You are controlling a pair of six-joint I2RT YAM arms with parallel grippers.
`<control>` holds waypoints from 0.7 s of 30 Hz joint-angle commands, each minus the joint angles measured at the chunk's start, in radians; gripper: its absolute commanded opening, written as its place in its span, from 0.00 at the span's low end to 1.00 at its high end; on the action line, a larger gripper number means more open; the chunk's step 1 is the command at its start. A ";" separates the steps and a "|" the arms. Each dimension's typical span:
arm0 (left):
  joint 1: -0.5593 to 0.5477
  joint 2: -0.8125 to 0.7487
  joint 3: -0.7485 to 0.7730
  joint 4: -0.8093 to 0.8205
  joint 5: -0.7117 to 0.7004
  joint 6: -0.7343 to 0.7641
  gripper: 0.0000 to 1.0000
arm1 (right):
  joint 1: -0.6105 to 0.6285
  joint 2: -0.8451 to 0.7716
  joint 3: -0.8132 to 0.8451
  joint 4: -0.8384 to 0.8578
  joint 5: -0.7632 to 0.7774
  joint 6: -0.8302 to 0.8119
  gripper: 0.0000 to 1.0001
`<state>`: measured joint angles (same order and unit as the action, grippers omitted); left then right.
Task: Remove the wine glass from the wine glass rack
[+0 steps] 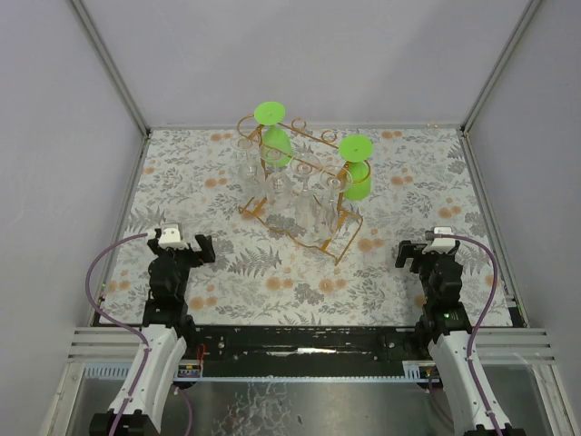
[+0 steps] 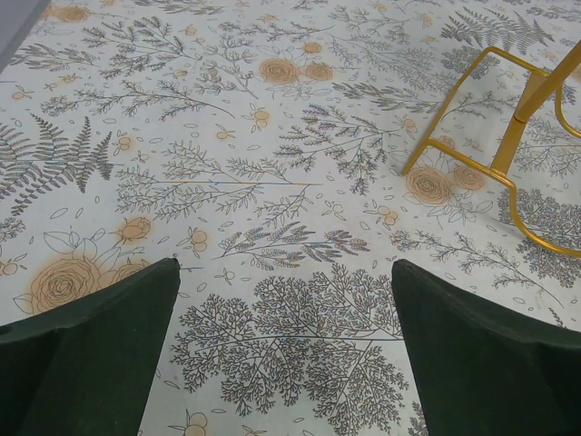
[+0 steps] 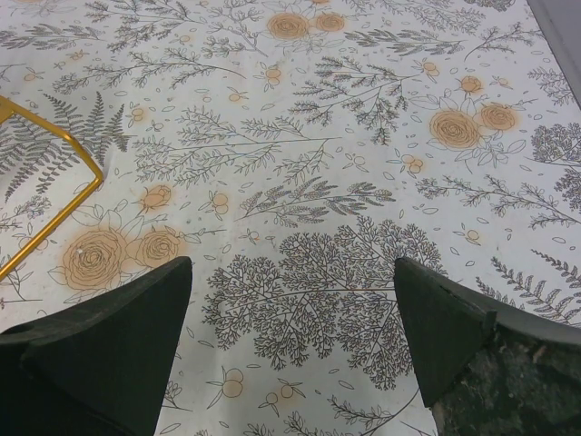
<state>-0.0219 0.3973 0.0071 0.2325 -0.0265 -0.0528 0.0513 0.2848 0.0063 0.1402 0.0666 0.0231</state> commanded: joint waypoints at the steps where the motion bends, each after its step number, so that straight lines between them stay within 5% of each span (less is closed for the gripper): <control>1: -0.002 -0.009 -0.042 0.051 -0.010 -0.005 1.00 | 0.000 -0.001 -0.041 0.054 0.005 -0.005 0.99; 14: -0.003 -0.016 -0.057 0.073 -0.008 -0.002 1.00 | -0.001 0.012 -0.060 0.091 0.024 0.003 0.99; 21: -0.004 0.080 0.125 -0.068 0.014 0.017 1.00 | -0.001 0.047 0.058 -0.004 0.098 0.026 0.99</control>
<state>-0.0219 0.4187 0.0204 0.2142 -0.0051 -0.0517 0.0513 0.2974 0.0071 0.1661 0.0883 0.0261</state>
